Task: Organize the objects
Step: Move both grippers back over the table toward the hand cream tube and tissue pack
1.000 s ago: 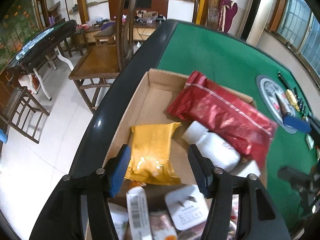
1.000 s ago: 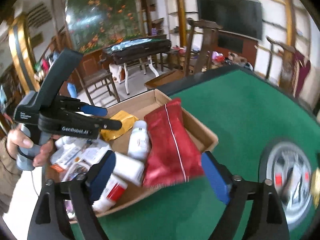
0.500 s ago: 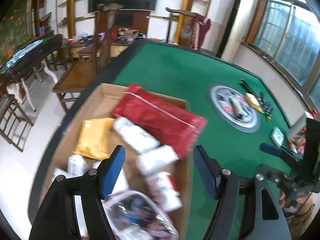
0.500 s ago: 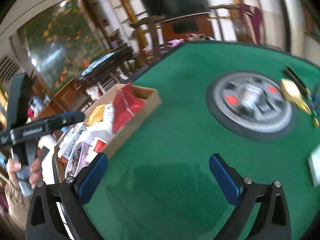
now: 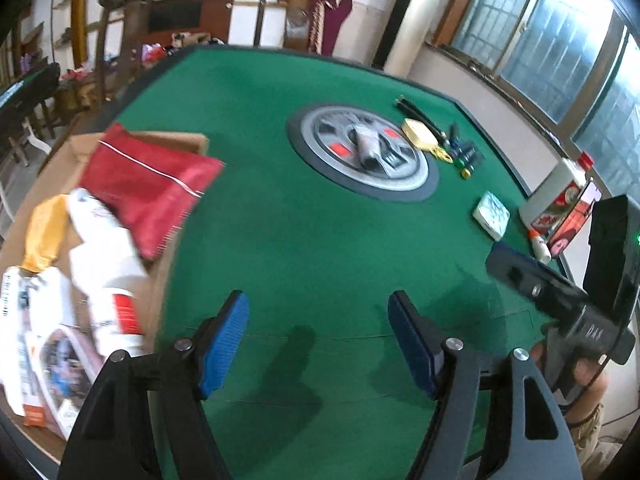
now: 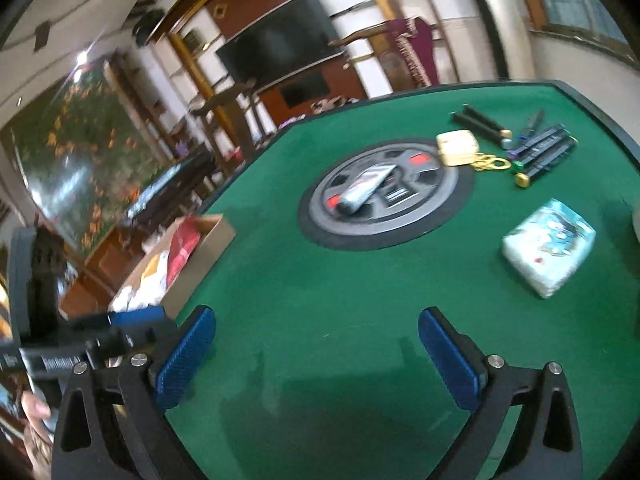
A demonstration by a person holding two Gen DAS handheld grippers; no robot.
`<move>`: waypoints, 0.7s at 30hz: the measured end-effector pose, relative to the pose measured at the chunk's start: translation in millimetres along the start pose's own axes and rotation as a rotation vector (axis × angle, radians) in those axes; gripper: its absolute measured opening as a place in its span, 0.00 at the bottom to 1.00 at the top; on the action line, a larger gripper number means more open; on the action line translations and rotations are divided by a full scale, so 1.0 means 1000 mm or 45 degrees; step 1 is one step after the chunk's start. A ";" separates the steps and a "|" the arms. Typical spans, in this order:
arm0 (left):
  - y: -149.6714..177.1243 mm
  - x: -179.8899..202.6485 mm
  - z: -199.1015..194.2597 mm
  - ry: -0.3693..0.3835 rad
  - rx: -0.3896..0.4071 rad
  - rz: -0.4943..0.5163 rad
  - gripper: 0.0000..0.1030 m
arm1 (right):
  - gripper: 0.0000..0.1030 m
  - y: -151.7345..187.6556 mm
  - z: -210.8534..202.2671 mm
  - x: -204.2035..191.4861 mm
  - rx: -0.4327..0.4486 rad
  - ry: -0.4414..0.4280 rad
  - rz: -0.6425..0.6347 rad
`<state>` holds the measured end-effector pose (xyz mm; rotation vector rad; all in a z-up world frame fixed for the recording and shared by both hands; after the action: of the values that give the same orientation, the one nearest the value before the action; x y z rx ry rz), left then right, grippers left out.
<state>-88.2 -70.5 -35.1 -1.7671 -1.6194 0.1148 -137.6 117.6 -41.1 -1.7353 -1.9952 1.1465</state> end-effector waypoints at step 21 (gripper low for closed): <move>-0.046 0.045 0.062 -0.039 -0.092 0.132 0.69 | 1.00 -0.007 -0.011 0.044 0.018 0.143 0.202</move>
<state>-149.5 -5.7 -37.5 -1.9139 -1.5711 0.1341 -146.8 162.7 -42.3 -1.9349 -1.8076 1.0816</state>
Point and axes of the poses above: each gripper's, at about its wrist camera, not at the fingertips, and z roughly the way its jaws point, x to its right, y to its underside, the point moved 7 cm from there along z, roughly the way its jaws point, and after that the axes turned 12 degrees about y, right-handed, at the moved point
